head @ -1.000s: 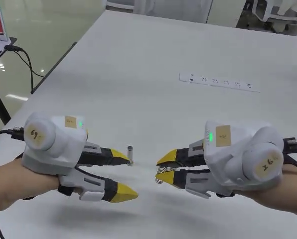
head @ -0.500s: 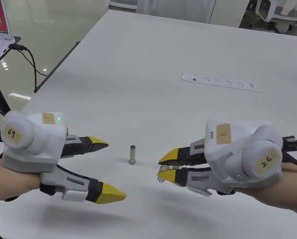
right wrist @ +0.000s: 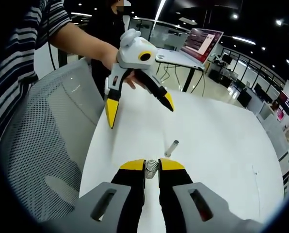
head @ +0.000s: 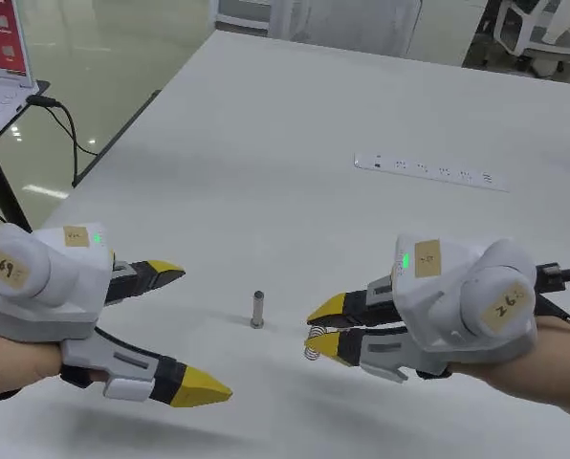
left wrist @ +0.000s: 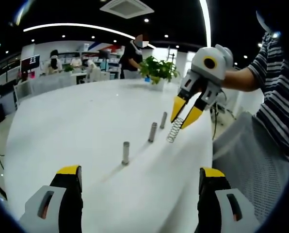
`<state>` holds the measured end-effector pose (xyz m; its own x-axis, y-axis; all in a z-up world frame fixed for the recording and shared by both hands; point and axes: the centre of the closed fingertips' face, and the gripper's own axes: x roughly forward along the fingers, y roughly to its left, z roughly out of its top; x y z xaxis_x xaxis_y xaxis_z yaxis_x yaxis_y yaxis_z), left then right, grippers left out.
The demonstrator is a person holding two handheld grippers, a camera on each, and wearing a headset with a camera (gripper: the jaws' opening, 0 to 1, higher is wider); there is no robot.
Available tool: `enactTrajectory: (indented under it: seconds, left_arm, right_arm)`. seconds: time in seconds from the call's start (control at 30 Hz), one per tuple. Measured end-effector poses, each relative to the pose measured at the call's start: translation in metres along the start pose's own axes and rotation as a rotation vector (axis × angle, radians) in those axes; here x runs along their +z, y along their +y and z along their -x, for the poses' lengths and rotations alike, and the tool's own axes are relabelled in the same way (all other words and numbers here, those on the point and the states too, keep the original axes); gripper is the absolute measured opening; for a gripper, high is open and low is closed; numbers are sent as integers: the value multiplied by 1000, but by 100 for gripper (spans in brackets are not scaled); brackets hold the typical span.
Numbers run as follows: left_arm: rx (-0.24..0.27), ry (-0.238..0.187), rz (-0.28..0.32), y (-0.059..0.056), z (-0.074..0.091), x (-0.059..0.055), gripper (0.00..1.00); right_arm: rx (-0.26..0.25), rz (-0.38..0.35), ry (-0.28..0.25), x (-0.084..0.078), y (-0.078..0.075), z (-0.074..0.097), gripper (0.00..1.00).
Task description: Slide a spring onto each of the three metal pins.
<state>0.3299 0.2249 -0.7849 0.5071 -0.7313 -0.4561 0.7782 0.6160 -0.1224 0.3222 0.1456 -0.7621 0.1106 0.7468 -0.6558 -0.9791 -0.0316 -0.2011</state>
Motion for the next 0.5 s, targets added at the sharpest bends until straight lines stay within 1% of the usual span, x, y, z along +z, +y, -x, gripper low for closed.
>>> enactTrajectory:
  seconds: [0.1,0.2,0.3,0.5]
  left_arm:
    - [9,2,2,2,2,-1,98]
    - [15,4,4,3,4,-2,98]
    - [17,0,7,3,5,-2,98]
    - [22,-3,6,4,7,0,98]
  right_arm:
    - [3,4,0,5,-5,-1,7]
    - [4,-7,-17,12,-13,-2,7]
    - [7,-13,-22,17,-19,-6,7]
    - [14,0,-19,25,-25,-12,7]
